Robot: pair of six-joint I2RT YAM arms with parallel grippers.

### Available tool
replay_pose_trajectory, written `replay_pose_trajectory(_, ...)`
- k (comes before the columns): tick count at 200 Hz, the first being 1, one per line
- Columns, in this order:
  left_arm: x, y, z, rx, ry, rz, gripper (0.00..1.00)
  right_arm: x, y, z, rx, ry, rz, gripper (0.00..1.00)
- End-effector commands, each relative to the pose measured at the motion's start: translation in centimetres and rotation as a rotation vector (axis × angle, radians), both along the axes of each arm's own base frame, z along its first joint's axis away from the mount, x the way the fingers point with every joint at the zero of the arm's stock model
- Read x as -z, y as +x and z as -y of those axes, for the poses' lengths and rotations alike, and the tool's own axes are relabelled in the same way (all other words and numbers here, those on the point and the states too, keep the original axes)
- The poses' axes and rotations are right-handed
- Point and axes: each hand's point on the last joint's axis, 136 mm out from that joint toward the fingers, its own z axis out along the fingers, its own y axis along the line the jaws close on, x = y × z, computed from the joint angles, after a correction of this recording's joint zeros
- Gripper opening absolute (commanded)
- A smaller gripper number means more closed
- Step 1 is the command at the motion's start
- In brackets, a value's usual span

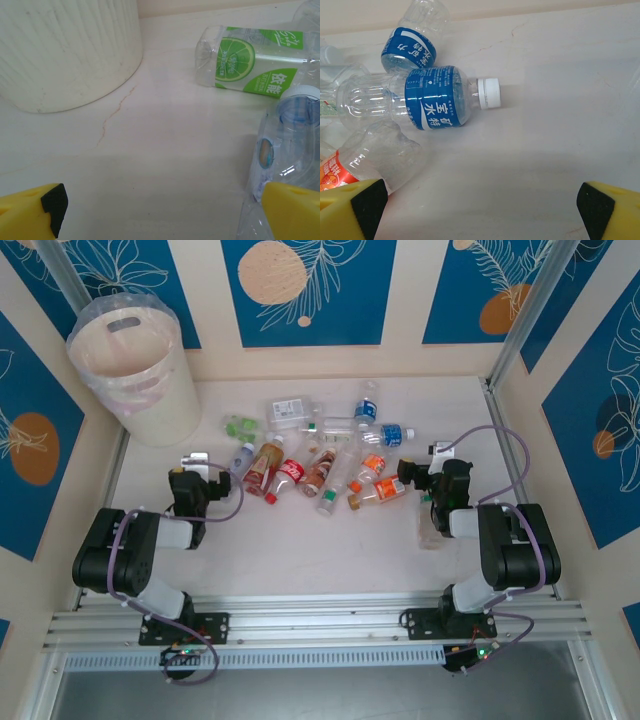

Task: Put the plastic bottles in the bin

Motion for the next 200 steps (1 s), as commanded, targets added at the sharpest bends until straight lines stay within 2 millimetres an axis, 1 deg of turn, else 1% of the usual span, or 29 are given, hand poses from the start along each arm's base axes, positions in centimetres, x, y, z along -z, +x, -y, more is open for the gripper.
replay_pose_trajectory(1,-1.2,0.1,-0.3,-0.012,0.0,0.016,1.0,-0.4,-0.1,-0.3,-0.014,0.012,0.008,1.0)
replay_pose_trajectory(12,-1.7,0.0,-0.1,0.002,0.008,0.015,1.0,-0.9,-0.1,-0.2,-0.009,0.011,-0.001,0.99)
replay_pose_trajectory(20,-2.2,-0.1,-0.3,-0.007,0.009,-0.003,1.0,-1.8,-0.1,0.1,0.009,0.009,0.005,1.0)
replay_pose_trajectory(24,-2.5,-0.2,-0.4,-0.014,0.007,-0.011,1.0,-2.0,-0.2,0.2,0.018,0.008,-0.004,0.99)
replay_pose_trajectory(26,-2.8,-0.2,-0.4,-0.021,0.006,-0.012,1.0,-2.4,-0.2,0.3,0.022,0.009,0.005,0.99)
replay_pose_trajectory(40,-4.1,-0.6,-0.7,-0.04,-0.008,-0.027,1.0,-3.6,-0.5,0.6,0.044,0.009,-0.001,1.0)
replay_pose_trajectory(54,-5.6,-1.1,-0.8,-0.055,-0.039,0.002,1.0,-4.9,-0.8,1.0,0.075,0.029,-0.002,1.0)
replay_pose_trajectory(69,-6.8,-1.5,-0.7,-0.062,-0.088,0.019,1.0,-5.5,-1.2,1.6,0.136,0.078,-0.033,1.0)
replay_pose_trajectory(78,-7.5,-1.7,-0.6,-0.073,-0.122,0.016,1.0,-5.6,-1.6,2.0,0.178,0.106,-0.072,1.0)
replay_pose_trajectory(93,-8.4,-2.0,-0.5,-0.088,-0.179,0.0,1.0,-5.1,-2.6,2.7,0.247,0.143,-0.16,0.99)
replay_pose_trajectory(105,-9.0,-2.4,-0.4,-0.105,-0.228,-0.011,1.0,-4.3,-3.8,3.4,0.333,0.178,-0.256,1.0)
replay_pose_trajectory(109,-9.3,-2.4,-0.4,-0.114,-0.248,-0.011,1.0,-4.3,-4.1,3.6,0.358,0.19,-0.28,1.0)
replay_pose_trajectory(122,-9.9,-2.7,-0.4,-0.143,-0.319,-0.016,1.0,-3.2,-6.0,3.7,0.416,0.206,-0.409,1.0)
replay_pose_trajectory(128,-10.2,-2.7,-0.1,-0.132,-0.344,-0.018,1.0,-2.7,-6.9,3.6,0.429,0.204,-0.459,1.0)
replay_pose_trajectory(142,-11.0,-2.5,1.2,-0.065,-0.391,-0.011,1.0,-1.8,-8.6,3.1,0.438,0.192,-0.549,0.99)
replay_pose_trajectory(151,-11.4,-2.4,1.6,-0.052,-0.422,-0.003,1.0,-1.5,-9.5,2.6,0.429,0.189,-0.588,1.0)
replay_pose_trajectory(164,-11.7,-2.5,1.7,-0.052,-0.442,0.01,1.0,-1.2,-10.7,2.2,0.431,0.185,-0.634,1.0)
replay_pose_trajectory(176,-11.8,-2.6,1.3,-0.077,-0.445,0.022,1.0,-1.1,-11.1,1.8,0.413,0.185,-0.652,1.0)
replay_pose_trajectory(200,-11.7,-2.9,0.8,-0.087,-0.432,0.051,1.0,0.1,-11.9,1.5,0.387,0.169,-0.694,0.99)
